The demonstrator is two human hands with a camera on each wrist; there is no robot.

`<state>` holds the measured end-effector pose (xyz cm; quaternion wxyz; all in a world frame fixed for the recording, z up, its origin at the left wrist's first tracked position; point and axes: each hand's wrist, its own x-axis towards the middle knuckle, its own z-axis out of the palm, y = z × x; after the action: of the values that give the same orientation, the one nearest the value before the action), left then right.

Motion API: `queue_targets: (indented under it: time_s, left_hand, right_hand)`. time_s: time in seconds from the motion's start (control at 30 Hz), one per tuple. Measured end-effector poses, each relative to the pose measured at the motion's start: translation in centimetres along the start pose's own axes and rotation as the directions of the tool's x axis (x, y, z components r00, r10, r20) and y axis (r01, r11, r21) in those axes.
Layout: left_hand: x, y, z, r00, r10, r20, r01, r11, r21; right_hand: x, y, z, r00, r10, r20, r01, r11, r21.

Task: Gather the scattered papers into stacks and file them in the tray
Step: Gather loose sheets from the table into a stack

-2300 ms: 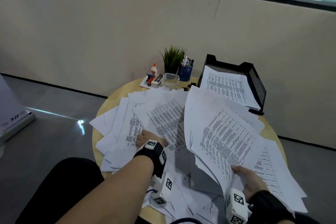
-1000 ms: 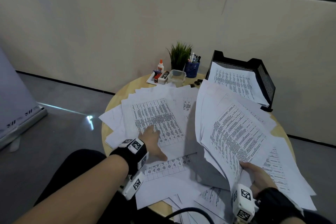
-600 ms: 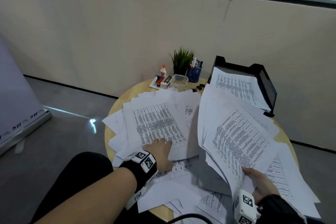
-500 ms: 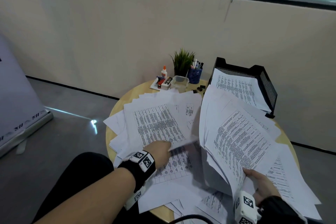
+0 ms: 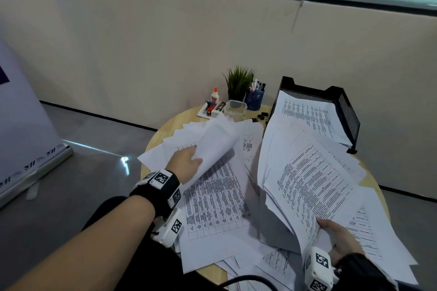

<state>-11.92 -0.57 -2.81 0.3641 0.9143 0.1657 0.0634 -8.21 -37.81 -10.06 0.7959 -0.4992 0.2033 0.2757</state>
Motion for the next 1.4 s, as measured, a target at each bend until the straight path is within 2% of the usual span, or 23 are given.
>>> queue_targets:
  time_s: [0.07, 0.13, 0.3, 0.43, 0.57, 0.67, 0.73, 0.77, 0.8, 0.87, 0.9, 0.93, 0.97, 1.03, 1.1, 1.17, 1.27, 1.4]
  left_hand:
    - [-0.8, 0.5, 0.7, 0.988, 0.045, 0.15, -0.051, 0.998, 0.038]
    - [-2.2, 1.2, 1.9, 0.949, 0.091, 0.303, -0.12, 0.99, 0.076]
    - [-4.7, 2.4, 4.4, 0.838, 0.116, 0.533, -0.221, 0.966, 0.137]
    - [-5.1, 2.4, 6.2, 0.792, 0.159, 0.59, -0.337, 0.919, 0.205]
    - [-5.3, 1.7, 8.3, 0.745, 0.208, 0.634, -0.396, 0.902, 0.17]
    - [-5.5, 2.6, 8.5, 0.66, 0.297, 0.69, -0.436, 0.899, 0.03]
    - [-5.3, 2.8, 8.2, 0.62, 0.287, 0.73, -0.423, 0.906, 0.002]
    - [-5.0, 2.6, 8.0, 0.629, 0.266, 0.731, -0.391, 0.92, 0.001]
    - [-4.5, 2.3, 7.7, 0.665, 0.25, 0.703, -0.337, 0.941, -0.016]
    - [-3.1, 1.7, 6.9, 0.812, 0.204, 0.547, -0.125, 0.976, -0.178]
    - [-2.4, 1.7, 6.2, 0.879, 0.146, 0.455, 0.008, 0.947, -0.32]
    - [-1.8, 2.0, 5.4, 0.922, 0.068, 0.382, 0.13, 0.873, -0.47]
    - [-1.1, 2.4, 4.6, 0.936, 0.0, 0.351, 0.224, 0.771, -0.597]
    - [0.2, 3.7, 3.2, 0.921, -0.02, 0.389, 0.318, 0.616, -0.721]
    - [1.1, 5.2, 2.0, 0.9, 0.053, 0.432, 0.324, 0.58, -0.747]
    - [2.2, 6.0, 1.1, 0.903, 0.154, 0.4, 0.24, 0.592, -0.77]
    - [3.6, 6.9, -0.1, 0.913, 0.237, 0.331, 0.126, 0.608, -0.784]
    - [4.2, 8.5, -1.1, 0.949, 0.227, 0.217, 0.036, 0.606, -0.795]
  right_hand:
    - [-0.1, 0.1, -0.1, 0.997, -0.021, -0.072, 0.021, 1.0, -0.008]
    - [0.4, 0.3, -0.4, 0.987, -0.037, -0.156, 0.029, 0.998, -0.052]
    - [1.6, 0.3, -2.0, 0.974, -0.017, -0.224, 0.012, 1.0, -0.024]
    - [2.2, 0.4, -2.8, 0.987, -0.017, -0.162, 0.018, 1.0, 0.008]
    - [1.3, 0.1, -1.8, 0.994, -0.055, -0.091, 0.06, 0.997, 0.051]
    - [0.3, -0.4, -0.8, 0.995, -0.09, -0.033, 0.092, 0.993, 0.079]
    - [0.3, -0.6, -0.7, 0.994, -0.105, -0.02, 0.106, 0.992, 0.066]
    - [0.4, -0.7, -0.8, 0.992, -0.125, -0.006, 0.125, 0.99, 0.071]
    - [0.7, -0.9, -1.2, 0.989, -0.147, -0.021, 0.148, 0.983, 0.105]
    - [0.4, -1.4, -0.7, 0.976, -0.214, -0.039, 0.217, 0.971, 0.103]
    - [0.2, -1.8, -0.3, 0.967, -0.253, -0.043, 0.255, 0.964, 0.073]
    - [-0.4, -2.3, 0.5, 0.957, -0.288, -0.031, 0.289, 0.957, 0.033]
    - [-0.9, -2.8, 1.3, 0.94, -0.34, -0.016, 0.339, 0.94, -0.033]
    - [-1.8, -4.1, 3.0, 0.896, -0.443, 0.025, 0.442, 0.888, -0.124]
    - [-2.3, -5.2, 4.9, 0.838, -0.538, 0.095, 0.546, 0.822, -0.161]
    - [-2.8, -6.0, 6.6, 0.808, -0.566, 0.165, 0.588, 0.79, -0.172]
    - [-3.5, -7.8, 8.8, 0.809, -0.542, 0.23, 0.578, 0.805, -0.135]
    - [-4.4, -10.0, 11.1, 0.818, -0.51, 0.266, 0.564, 0.803, -0.191]
